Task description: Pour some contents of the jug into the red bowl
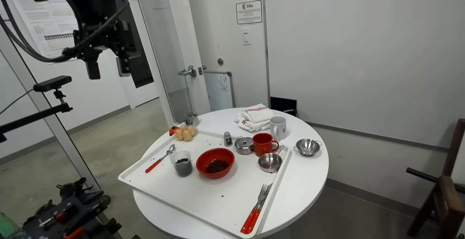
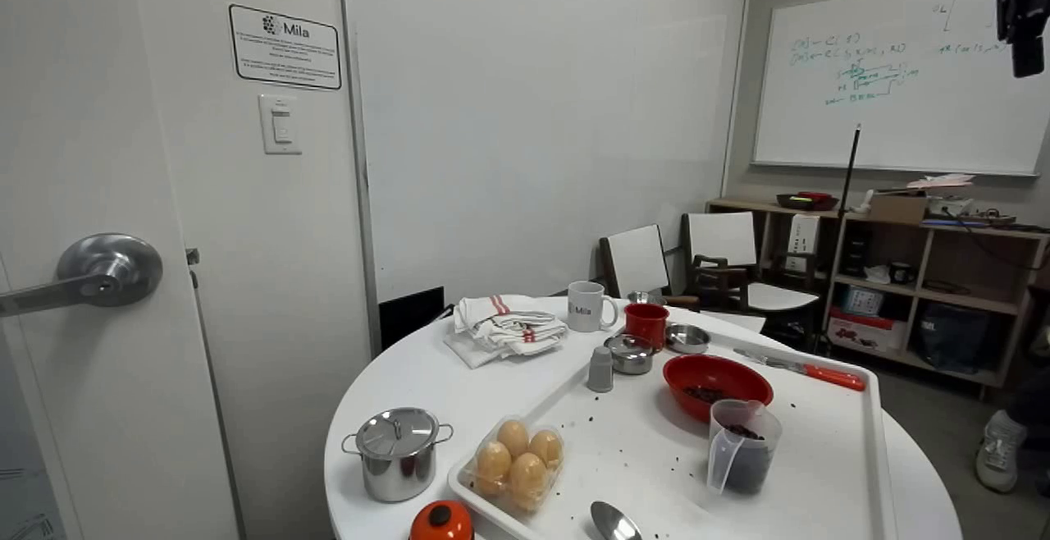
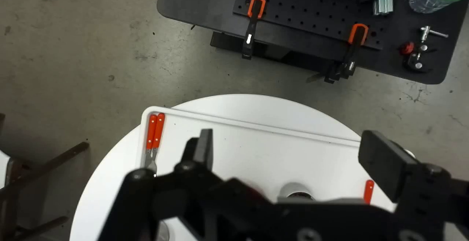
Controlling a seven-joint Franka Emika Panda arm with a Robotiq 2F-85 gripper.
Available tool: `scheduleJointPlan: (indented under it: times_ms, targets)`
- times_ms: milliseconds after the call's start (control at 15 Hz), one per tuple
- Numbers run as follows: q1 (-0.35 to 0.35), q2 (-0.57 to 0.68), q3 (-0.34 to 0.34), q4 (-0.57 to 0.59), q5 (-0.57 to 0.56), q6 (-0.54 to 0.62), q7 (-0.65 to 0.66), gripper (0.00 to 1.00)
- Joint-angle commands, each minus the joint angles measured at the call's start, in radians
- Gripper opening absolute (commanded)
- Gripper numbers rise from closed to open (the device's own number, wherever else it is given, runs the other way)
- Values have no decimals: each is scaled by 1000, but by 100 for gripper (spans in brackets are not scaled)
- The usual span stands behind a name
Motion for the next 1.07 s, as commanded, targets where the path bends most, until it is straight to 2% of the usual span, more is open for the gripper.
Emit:
scheduleJointPlan:
  times_ms: [0,133,267,400,667,1000]
  targets:
    - [11,0,-9,2,-3,-3,4,100]
    - [8,1,-9,-1,17,5,32,100]
    - [2,47,-24,20,127,8,111,100]
    - [9,112,-44,40,231,34,119,100]
    - [11,328,-41,77,444,221,190,100]
    - [42,582,32,111,736,528,315,100]
